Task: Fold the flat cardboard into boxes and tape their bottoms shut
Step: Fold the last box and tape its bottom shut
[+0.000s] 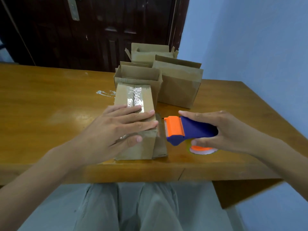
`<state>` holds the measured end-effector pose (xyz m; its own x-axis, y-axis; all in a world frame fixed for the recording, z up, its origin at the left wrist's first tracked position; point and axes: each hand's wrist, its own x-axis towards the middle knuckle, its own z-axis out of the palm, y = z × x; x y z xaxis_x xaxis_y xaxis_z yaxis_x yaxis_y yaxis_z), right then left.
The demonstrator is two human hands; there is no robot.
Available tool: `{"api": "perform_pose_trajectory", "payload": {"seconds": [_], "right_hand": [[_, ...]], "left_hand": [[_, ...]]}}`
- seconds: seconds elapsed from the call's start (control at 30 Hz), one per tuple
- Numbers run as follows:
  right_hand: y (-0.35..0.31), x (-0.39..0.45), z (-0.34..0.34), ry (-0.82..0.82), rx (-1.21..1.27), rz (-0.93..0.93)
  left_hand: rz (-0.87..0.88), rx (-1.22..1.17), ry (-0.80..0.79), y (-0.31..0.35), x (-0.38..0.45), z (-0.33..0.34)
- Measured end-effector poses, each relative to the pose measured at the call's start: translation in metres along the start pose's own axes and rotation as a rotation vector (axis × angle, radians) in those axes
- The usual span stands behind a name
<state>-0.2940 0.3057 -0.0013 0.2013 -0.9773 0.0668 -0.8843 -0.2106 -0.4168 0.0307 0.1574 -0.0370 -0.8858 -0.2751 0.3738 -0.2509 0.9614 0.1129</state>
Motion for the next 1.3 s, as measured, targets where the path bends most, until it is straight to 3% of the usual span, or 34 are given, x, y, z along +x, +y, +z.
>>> {"api": "perform_pose_trajectory", "payload": {"seconds": [0.3,0.7,0.87,1.03,1.3], "right_hand": [[-0.023,0.012,-0.019,0.009,-0.514,-0.121],[-0.072,0.031,-0.043,-0.046,-0.797,-0.169],[-0.069,0.033,-0.019,-0.114,-1.002,-0.221],[-0.031,0.027,-0.003,0.116,-0.948,-0.033],[0.036,0.011,0.082,0.381,-0.819,0.167]], "left_hand": [[-0.013,0.003,-0.024,0.002,0.001,-0.002],[-0.030,-0.007,-0.039,0.002,0.001,0.000],[-0.023,-0.014,-0.024,0.003,0.000,0.000],[-0.054,-0.075,0.010,0.007,0.000,0.000],[-0.077,-0.157,0.052,0.008,0.000,-0.001]]}}
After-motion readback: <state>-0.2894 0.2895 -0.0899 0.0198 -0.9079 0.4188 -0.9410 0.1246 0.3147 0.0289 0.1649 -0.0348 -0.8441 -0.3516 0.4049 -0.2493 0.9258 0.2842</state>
